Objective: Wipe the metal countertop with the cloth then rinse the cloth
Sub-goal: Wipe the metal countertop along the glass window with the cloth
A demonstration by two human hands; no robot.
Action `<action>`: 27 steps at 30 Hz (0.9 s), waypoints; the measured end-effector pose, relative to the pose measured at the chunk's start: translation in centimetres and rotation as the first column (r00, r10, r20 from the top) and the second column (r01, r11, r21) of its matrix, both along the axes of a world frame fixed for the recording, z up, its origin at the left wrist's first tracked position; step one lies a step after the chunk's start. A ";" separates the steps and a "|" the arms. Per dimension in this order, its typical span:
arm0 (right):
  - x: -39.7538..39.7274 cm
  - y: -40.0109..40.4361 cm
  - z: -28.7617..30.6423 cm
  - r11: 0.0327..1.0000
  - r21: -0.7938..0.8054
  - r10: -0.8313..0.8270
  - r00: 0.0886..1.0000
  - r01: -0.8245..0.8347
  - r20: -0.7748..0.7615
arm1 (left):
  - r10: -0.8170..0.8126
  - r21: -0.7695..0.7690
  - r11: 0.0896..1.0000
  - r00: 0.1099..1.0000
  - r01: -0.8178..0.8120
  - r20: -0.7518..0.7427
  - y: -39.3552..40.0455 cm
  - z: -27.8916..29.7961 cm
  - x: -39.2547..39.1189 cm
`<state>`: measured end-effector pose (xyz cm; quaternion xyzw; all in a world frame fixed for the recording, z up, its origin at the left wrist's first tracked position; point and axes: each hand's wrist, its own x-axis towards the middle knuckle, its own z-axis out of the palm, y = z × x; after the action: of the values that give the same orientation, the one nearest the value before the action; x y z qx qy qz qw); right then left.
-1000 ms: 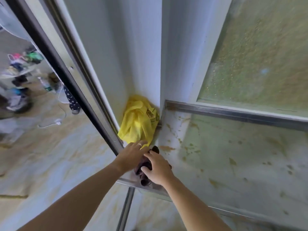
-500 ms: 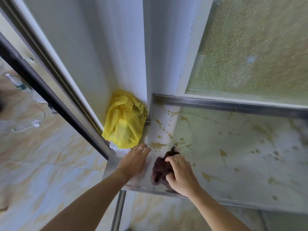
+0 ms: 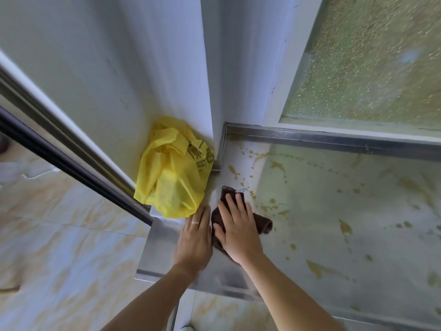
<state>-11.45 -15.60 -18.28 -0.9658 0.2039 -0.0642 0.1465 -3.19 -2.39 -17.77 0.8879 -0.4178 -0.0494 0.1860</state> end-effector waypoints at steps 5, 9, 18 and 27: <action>3.0 -3.2 0.6 0.999 0.036 0.036 0.999 -0.036 -0.002 | -0.046 0.042 0.998 0.999 0.045 0.024 0.2 -0.6 0.0; -0.3 -6.0 1.8 0.965 0.180 -0.207 0.974 0.189 0.089 | -0.147 0.045 0.988 0.988 0.145 0.039 0.0 -0.6 0.5; -10.3 -2.0 3.0 0.993 0.079 -0.093 0.988 0.083 0.124 | 0.026 0.169 0.985 0.998 -0.016 -0.059 -4.2 -0.2 2.3; -1.2 -3.9 -0.5 0.997 -0.059 -0.046 0.996 0.050 0.073 | 0.025 0.165 0.986 0.999 -0.029 0.026 -4.6 -1.5 2.4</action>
<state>-12.69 -19.53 -18.78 -0.9617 0.2196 -0.1087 0.1228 -0.83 -6.99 -19.31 0.9064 -0.4024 -0.0709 0.1073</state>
